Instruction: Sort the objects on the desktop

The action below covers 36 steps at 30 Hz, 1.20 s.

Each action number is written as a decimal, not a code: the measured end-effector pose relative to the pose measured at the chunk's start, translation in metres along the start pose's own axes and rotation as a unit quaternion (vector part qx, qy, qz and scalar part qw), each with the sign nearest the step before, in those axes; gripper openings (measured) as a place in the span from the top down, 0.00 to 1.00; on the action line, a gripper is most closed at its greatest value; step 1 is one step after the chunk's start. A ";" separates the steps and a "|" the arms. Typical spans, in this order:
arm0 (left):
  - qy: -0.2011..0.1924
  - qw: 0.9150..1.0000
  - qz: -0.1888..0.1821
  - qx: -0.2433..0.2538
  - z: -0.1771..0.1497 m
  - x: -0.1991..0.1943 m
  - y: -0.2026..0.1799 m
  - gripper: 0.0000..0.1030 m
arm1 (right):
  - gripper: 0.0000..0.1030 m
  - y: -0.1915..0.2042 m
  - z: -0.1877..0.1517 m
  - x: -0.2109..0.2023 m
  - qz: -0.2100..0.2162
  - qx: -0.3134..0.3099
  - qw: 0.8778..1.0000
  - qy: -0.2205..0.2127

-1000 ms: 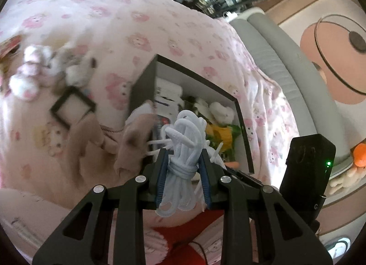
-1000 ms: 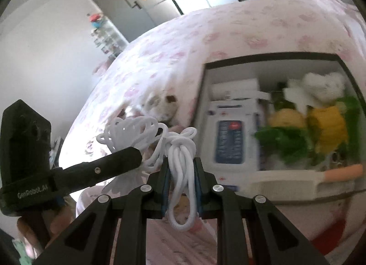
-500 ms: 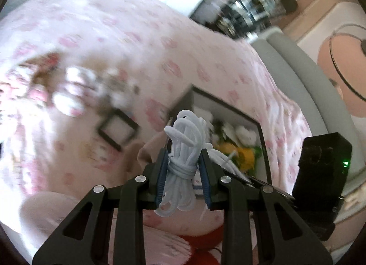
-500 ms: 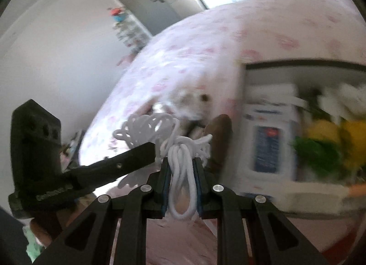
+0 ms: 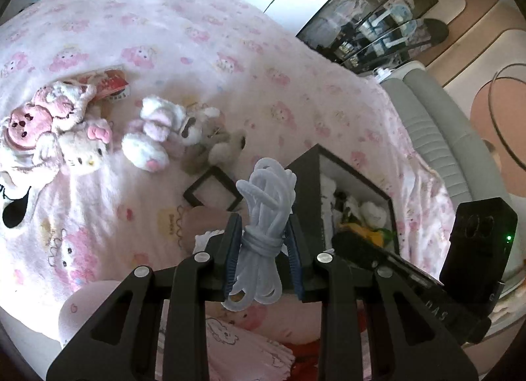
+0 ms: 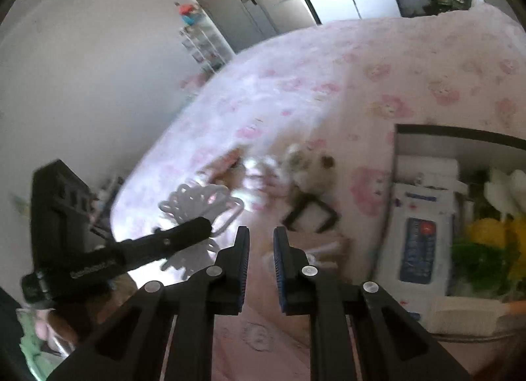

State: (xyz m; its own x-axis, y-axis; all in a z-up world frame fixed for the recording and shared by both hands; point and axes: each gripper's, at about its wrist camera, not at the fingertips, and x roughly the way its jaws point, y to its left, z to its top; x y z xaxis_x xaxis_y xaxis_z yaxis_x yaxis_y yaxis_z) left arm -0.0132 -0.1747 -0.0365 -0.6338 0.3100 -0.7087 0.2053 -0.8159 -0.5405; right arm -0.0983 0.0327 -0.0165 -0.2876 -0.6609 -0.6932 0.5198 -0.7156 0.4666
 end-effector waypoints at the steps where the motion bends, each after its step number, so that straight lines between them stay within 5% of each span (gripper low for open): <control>1: 0.003 1.000 0.005 -0.002 -0.001 0.002 0.001 0.75 | 0.88 -0.003 -0.004 0.009 -0.005 -0.001 1.000 0.023; 4: 0.009 1.000 0.014 -0.022 -0.006 0.008 0.014 0.75 | 0.87 0.006 -0.017 0.029 -0.030 -0.036 0.997 0.065; 8: 0.008 0.999 0.030 -0.040 -0.008 0.010 0.033 0.75 | 0.58 0.028 -0.023 0.068 -0.095 -0.099 0.986 0.098; 16: 0.007 0.997 0.052 -0.059 -0.004 0.016 0.060 0.74 | 0.50 0.028 -0.031 0.138 -0.163 -0.149 0.965 0.140; 18: 0.016 0.997 0.047 -0.057 -0.003 0.022 0.064 0.74 | 0.50 0.020 -0.034 0.154 -0.142 -0.129 0.968 0.161; 21: 0.032 0.996 0.053 -0.063 -0.005 0.035 0.072 0.74 | 0.68 0.005 -0.029 0.162 -0.106 -0.076 0.977 0.166; 28: 0.027 0.996 0.006 -0.085 -0.006 0.038 0.081 0.73 | 0.76 0.013 0.002 0.081 -0.052 -0.059 0.996 0.040; 36: 0.010 0.997 -0.003 -0.071 -0.009 0.031 0.074 0.74 | 0.76 0.013 0.017 0.044 0.013 -0.014 1.000 -0.005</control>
State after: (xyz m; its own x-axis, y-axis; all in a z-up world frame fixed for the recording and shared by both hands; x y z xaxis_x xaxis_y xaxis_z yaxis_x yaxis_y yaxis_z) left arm -0.0108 -0.2212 -0.1023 -0.6203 0.3255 -0.7136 0.3067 -0.7367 -0.6026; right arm -0.1176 -0.0094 -0.0315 -0.2821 -0.6820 -0.6747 0.5496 -0.6913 0.4691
